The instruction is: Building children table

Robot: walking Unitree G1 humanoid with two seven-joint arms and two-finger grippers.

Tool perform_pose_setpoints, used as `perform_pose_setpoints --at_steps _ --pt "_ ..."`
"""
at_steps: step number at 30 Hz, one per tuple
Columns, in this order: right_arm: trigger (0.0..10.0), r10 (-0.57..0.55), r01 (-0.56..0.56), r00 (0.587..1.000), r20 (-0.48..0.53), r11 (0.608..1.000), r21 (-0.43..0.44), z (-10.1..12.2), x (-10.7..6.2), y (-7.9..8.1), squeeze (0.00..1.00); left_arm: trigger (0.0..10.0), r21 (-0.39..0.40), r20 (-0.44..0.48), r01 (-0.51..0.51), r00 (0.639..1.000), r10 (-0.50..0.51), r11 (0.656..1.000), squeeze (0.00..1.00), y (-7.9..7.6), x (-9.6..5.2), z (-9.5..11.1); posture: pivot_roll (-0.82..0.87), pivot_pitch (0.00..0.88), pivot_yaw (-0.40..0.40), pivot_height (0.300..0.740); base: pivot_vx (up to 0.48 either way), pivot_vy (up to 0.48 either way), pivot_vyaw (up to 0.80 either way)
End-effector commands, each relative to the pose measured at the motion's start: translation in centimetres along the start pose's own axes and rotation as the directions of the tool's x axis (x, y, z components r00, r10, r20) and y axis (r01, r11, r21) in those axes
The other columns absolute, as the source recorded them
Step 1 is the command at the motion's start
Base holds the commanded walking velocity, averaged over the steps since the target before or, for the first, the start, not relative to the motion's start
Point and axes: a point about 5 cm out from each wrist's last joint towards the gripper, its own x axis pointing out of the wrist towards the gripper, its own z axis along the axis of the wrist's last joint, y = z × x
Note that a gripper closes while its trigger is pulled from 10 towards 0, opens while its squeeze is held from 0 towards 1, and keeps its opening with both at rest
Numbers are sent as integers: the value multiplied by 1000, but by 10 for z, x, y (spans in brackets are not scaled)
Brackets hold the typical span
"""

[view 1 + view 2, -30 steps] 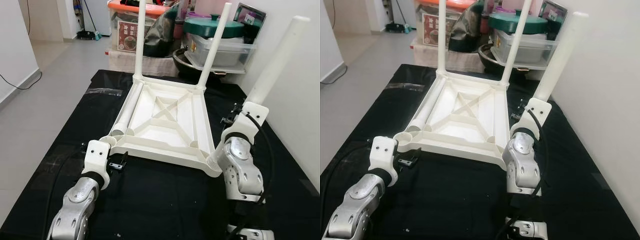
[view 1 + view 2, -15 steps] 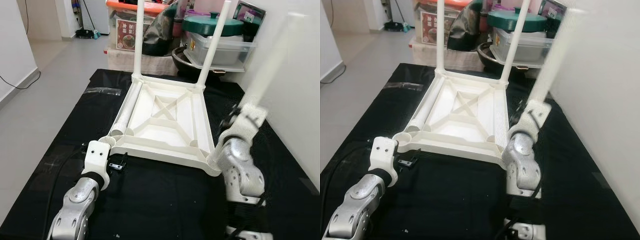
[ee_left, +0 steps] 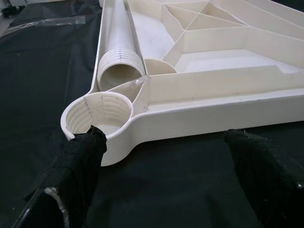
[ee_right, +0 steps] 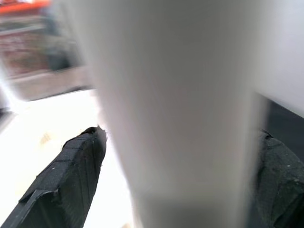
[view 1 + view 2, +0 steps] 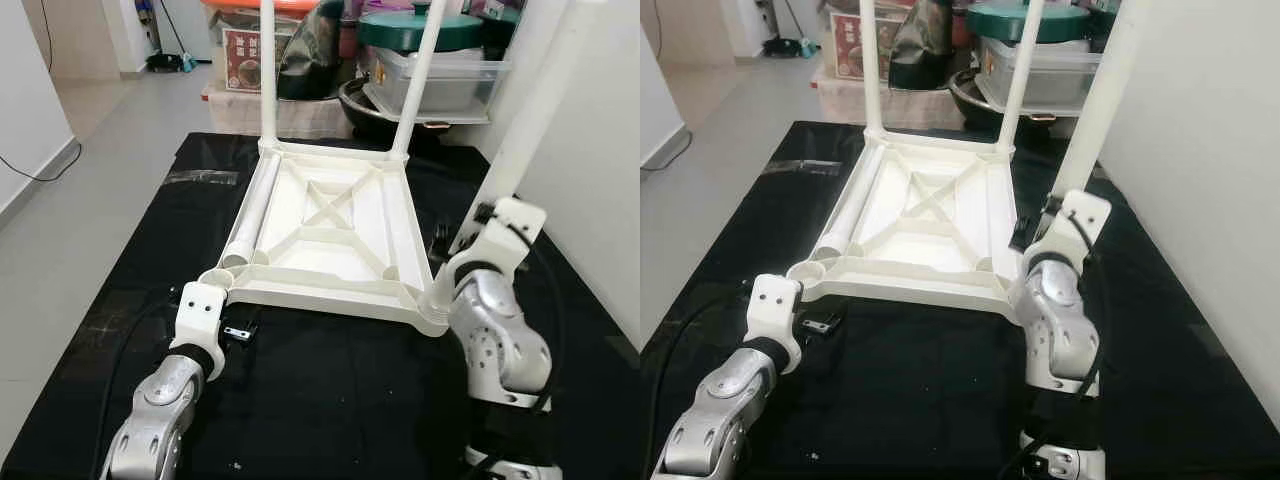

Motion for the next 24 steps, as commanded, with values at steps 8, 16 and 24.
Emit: perform_pose_setpoints --at_steps 8,16,24 --pt "10000 137 -135 990 15 986 -95 22 21 -28 1000 10000 3 -16 8 1000 -8 1000 0 -1 1 -5 24 0 -90 740 0 0 0" --pt "10000 372 -371 928 6 927 -59 32 48 -45 0 10000 5 -16 11 1000 -11 1000 0 -2 2 -4 33 0 -91 740 0 0 0" --pt "10000 675 -676 737 -31 737 -18 30 47 -42 0 10000 7 -14 12 1000 -11 1000 0 -2 2 -3 41 0 -95 740 0 0 0"
